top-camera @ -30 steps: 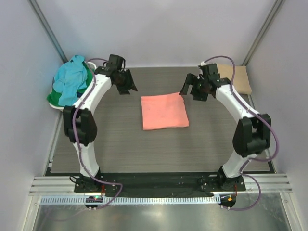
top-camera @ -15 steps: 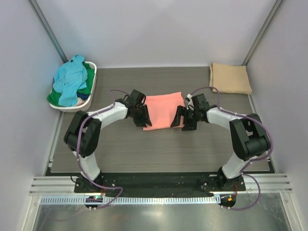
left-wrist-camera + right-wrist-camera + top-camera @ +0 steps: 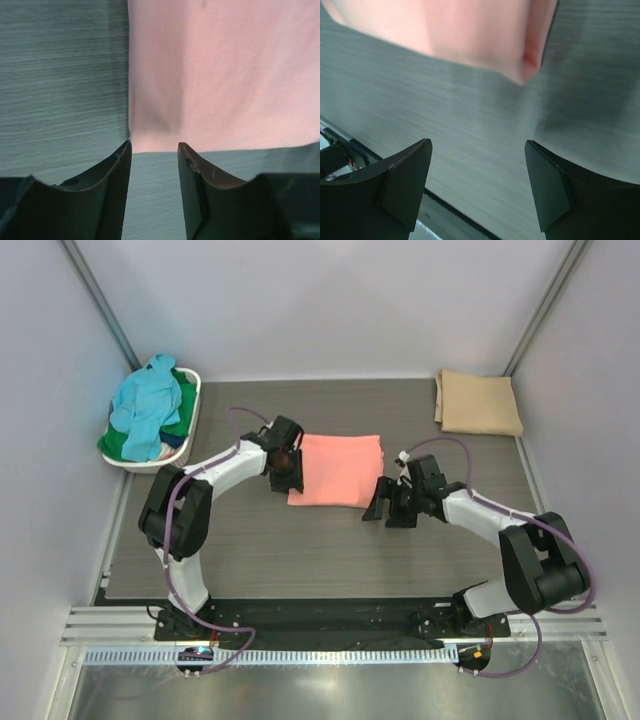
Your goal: Fold and stack the t-shirts
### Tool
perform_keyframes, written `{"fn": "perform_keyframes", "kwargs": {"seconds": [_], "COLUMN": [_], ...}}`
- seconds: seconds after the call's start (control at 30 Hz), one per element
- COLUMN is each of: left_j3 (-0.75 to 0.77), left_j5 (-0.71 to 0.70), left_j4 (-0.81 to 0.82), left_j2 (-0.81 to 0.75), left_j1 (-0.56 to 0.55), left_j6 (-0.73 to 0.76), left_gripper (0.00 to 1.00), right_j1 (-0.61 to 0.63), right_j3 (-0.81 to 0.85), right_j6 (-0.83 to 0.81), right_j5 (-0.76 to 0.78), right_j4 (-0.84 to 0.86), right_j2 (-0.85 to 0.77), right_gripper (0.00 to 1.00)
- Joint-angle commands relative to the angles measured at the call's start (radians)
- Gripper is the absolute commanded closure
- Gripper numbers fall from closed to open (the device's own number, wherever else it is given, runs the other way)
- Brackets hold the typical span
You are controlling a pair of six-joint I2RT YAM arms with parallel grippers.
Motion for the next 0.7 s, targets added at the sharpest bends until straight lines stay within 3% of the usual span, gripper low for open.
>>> {"fn": "perform_keyframes", "kwargs": {"seconds": [0.0, 0.17, 0.3, 0.53, 0.67], "left_j3": [0.103, 0.154, 0.074, -0.199, -0.274], "left_j5": [-0.072, -0.104, -0.144, -0.222, -0.323], "left_j4": [-0.146, -0.258, -0.316, -0.324, -0.335], "left_j2": [-0.110, -0.297, -0.451, -0.767, -0.911], "left_j1": [0.007, 0.007, 0.007, 0.009, 0.007], "left_j6": [0.068, 0.087, 0.102, 0.108, 0.073], "left_gripper": [0.56, 0.50, 0.50, 0.49, 0.42], "right_j1": [0.018, -0.012, -0.072, -0.143, -0.166], "right_j3": [0.036, 0.221, 0.336, 0.522, 0.611], "right_j6": [0.021, -0.033, -0.068, -0.117, -0.093], "right_j5": [0.053, 0.180, 0.166, 0.128, 0.079], "right_j4": [-0.111, -0.197, -0.188, -0.081, 0.000], "right_j2": [-0.146, -0.166, -0.021, 0.265, 0.415], "right_gripper": [0.19, 0.00, 0.00, 0.00, 0.00]}}
